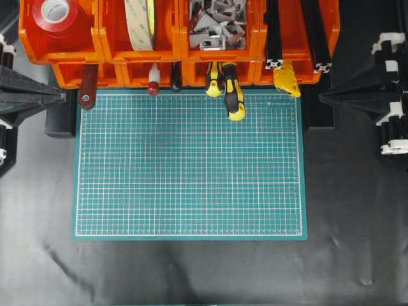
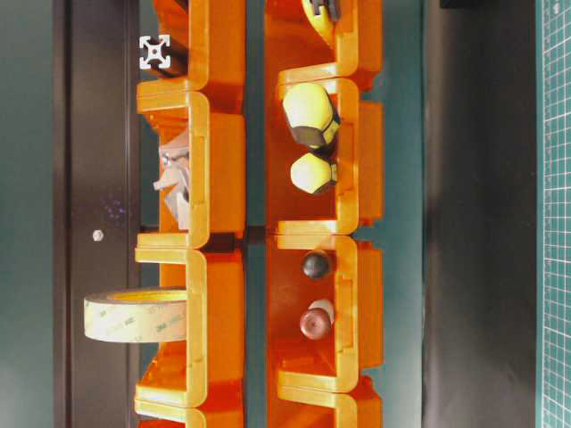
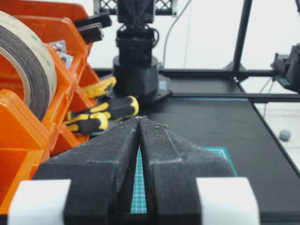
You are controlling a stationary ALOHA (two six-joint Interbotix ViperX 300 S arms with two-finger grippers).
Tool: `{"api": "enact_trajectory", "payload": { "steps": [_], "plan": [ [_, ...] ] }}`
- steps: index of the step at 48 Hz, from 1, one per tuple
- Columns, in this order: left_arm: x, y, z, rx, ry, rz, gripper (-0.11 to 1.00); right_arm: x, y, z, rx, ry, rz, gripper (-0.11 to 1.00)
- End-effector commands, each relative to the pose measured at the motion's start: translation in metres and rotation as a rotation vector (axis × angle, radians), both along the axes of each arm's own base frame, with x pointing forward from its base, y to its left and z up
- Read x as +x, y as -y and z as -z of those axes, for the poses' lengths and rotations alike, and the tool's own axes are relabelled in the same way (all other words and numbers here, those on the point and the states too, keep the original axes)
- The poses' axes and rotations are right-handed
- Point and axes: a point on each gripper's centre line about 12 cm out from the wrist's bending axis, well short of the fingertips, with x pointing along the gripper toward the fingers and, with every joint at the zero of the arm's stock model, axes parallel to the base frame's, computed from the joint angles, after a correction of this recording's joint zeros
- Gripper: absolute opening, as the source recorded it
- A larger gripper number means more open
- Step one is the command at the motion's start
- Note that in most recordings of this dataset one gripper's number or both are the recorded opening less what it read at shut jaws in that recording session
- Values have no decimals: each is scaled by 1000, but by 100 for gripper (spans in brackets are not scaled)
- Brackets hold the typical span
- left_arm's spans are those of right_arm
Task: Pick cutter from container rack with right arm.
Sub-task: 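Move the right gripper toward the yellow cutter on the rack's right side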
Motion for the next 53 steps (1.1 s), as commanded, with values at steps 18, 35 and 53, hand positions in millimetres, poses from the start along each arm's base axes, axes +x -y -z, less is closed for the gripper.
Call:
{"api": "enact_trajectory", "payload": {
  "steps": [18,35,53],
  "plan": [
    [0,6,-75,-29,21,36,0,-4,-4,-40,23,-118,-19,0],
    [2,12,-74,-31,10,62,0,-2,-30,-72,-3,-414,-143,0],
    [10,17,-68,-31,-23,86,0,38,-59,-69,-295,-847,-110,0]
  ]
}}
